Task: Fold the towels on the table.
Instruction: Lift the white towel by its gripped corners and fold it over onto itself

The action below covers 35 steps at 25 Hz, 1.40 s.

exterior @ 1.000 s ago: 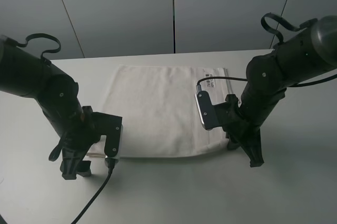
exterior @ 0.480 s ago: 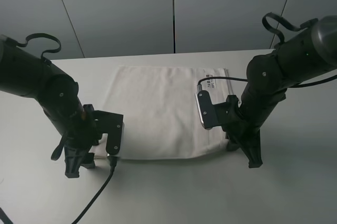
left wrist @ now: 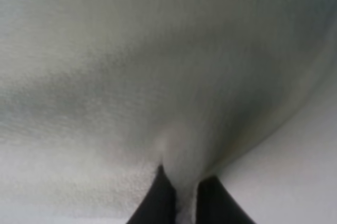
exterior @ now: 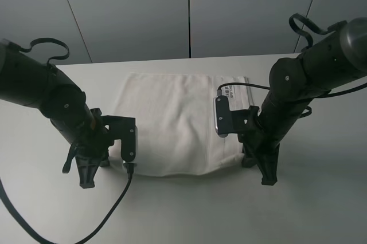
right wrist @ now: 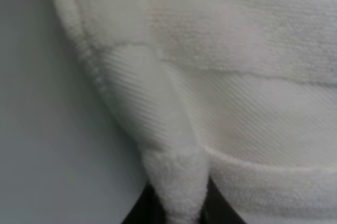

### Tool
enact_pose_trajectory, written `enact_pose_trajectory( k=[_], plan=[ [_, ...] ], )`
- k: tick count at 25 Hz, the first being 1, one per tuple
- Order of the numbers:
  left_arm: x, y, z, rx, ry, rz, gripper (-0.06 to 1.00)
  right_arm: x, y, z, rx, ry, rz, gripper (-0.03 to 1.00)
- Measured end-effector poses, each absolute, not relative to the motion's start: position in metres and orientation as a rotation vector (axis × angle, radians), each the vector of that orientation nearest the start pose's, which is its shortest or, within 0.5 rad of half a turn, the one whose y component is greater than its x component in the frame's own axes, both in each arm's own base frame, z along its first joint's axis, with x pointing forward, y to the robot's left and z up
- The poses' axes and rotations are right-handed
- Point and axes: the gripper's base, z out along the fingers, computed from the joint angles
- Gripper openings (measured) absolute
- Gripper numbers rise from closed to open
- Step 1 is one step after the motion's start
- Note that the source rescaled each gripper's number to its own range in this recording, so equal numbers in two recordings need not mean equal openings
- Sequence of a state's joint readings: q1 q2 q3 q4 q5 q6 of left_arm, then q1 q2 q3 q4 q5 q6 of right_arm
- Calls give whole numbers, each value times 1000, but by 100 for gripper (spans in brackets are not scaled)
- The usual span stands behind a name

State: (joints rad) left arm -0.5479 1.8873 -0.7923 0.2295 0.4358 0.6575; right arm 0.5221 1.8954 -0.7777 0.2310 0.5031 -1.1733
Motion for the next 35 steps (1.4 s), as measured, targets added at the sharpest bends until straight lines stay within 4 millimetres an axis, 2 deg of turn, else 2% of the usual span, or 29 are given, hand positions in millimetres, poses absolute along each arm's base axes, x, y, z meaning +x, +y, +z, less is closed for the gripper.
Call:
enact_pose_trajectory(
  k=[7, 11, 21, 25, 29, 35],
  plan=[
    [249, -141, 98, 1954, 2321, 187, 0, 233, 147, 85, -2085, 2290, 193, 0],
    [246, -140, 108, 1911, 2359, 165, 0, 223, 144, 93, -2107, 2333, 249, 0],
    [235, -136, 145, 1785, 2420, 128, 0, 204, 140, 148, -1979, 2403, 344, 0],
    [230, -134, 161, 1657, 2479, 92, 0, 201, 139, 164, -1752, 2538, 339, 0],
    [229, -134, 179, 1450, 2500, 66, 0, 198, 138, 175, -1477, 2683, 344, 0],
    [231, -136, 197, 1191, 2480, 10, 0, 199, 137, 179, -1198, 2811, 339, 0]
  ],
)
